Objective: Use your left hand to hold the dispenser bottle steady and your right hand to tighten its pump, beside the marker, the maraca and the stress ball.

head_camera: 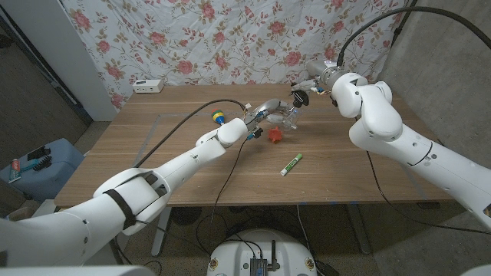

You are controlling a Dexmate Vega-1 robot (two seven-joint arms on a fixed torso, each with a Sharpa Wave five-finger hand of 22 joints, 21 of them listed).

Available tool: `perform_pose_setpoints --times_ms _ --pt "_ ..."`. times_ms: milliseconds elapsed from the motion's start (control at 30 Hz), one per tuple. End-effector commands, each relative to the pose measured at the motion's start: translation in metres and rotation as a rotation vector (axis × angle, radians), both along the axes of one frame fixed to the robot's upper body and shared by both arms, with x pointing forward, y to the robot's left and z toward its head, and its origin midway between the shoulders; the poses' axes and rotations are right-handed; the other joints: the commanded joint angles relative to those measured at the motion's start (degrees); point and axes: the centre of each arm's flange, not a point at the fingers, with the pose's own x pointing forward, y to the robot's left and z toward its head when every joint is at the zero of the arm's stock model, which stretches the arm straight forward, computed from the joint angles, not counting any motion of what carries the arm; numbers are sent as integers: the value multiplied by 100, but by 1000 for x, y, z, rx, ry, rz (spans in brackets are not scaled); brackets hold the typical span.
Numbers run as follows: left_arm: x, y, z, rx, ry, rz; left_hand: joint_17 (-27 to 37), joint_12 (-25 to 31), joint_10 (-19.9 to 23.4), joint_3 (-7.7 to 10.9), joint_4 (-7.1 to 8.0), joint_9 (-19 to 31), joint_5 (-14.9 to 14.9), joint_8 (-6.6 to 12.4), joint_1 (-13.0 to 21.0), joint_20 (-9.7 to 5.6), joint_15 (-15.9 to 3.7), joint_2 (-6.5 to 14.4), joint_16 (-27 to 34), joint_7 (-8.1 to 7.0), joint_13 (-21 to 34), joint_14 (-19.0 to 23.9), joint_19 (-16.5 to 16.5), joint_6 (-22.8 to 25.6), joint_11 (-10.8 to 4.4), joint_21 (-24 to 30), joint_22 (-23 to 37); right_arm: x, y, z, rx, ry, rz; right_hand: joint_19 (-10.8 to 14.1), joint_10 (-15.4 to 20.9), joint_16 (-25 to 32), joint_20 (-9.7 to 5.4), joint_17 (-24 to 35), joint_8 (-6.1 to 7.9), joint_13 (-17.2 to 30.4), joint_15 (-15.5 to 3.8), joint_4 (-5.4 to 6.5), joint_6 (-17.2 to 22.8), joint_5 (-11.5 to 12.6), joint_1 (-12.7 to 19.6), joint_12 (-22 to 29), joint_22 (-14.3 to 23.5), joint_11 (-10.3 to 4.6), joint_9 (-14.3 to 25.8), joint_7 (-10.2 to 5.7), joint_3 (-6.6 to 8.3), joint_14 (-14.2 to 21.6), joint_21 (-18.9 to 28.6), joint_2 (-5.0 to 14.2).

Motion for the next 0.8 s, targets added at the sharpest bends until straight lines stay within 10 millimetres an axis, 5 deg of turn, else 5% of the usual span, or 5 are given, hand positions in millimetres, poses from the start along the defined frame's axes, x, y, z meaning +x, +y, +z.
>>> perform_pose_setpoints --times_ms 33,800 --pt "6 -1 5 2 -4 -10 12 37 374 804 768 18 45 16 -89 -468 -691 706 24 -302 13 414 37 1211 -342 -2 11 3 6 -2 14 -23 -37 70 118 -33 -33 13 84 11 -420 -41 373 -18 8 34 30 3 11 -301 19 95 -8 -61" --pt "12 -1 9 6 -5 -24 11 41 384 813 767 19 47 3 -82 -453 -696 717 21 -298 12 410 40 1220 -348 -1 11 1 17 -7 150 10 -152 156 368 -81 63 30 418 2 -338 -162 382 -31 36 -29 38 102 25 -289 9 284 -12 -52"
